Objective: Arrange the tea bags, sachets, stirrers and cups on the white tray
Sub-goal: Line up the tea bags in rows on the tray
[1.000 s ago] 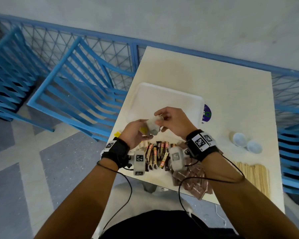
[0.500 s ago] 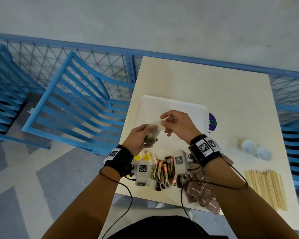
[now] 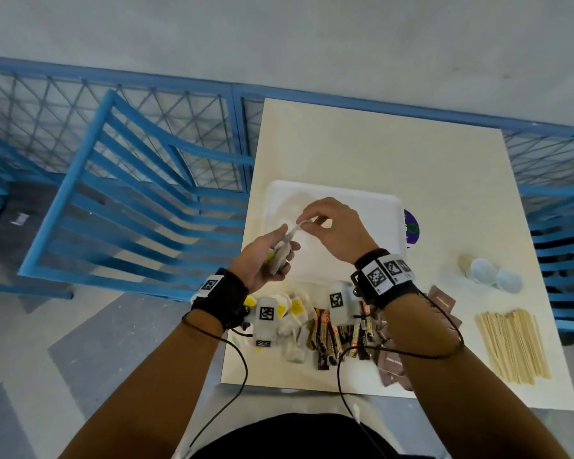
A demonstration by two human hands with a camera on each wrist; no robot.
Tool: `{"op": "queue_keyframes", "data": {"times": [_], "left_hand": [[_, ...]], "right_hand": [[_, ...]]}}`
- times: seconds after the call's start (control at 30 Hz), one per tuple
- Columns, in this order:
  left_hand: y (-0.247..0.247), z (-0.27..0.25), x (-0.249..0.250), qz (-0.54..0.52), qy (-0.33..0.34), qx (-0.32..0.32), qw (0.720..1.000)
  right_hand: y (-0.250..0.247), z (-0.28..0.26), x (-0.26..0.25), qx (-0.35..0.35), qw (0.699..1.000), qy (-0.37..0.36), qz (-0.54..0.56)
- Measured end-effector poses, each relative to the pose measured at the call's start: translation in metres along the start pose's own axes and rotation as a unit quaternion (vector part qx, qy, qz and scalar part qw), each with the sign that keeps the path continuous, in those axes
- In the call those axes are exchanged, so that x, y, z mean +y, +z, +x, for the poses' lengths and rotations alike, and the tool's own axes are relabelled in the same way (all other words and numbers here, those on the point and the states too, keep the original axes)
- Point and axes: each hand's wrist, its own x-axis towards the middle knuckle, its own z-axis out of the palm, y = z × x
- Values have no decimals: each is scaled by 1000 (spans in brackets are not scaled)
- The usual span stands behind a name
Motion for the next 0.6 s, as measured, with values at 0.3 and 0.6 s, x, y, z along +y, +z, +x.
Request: {"op": "queue_keyframes", "data": {"times": [0.3,0.6], "left_hand": [[12,13,14,60,117,70,989],[12,38,12,70,152,157,973]], "right_hand": [[-15,29,13,-47,998,37,7],[9,48,38,-42,977,180,103]]}}
